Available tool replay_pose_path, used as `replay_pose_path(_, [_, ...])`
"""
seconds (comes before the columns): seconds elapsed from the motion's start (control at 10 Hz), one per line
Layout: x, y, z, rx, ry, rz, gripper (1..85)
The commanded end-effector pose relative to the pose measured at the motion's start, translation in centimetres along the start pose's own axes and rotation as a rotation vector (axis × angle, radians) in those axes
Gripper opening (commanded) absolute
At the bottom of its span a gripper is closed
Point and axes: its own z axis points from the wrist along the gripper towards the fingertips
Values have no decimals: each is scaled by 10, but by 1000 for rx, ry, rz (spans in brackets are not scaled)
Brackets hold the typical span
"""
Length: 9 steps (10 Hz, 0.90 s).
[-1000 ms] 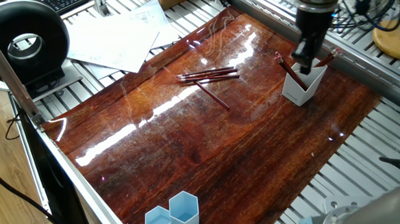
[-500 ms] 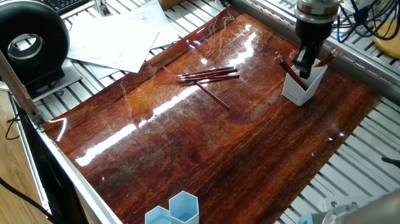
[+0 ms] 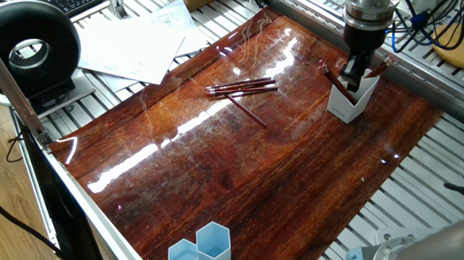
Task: Put the pen into the pen holder
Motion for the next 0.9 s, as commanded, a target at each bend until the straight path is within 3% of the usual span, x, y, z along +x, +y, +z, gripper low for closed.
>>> replay_pose_path(0.0, [12,3,-1,-14,45,47,10])
replay_pose_path(0.5, [-14,2,-1,-8,-56,-93,10])
replay_pose_path(0.8, [-15,15,-1,-58,-64,-102,10])
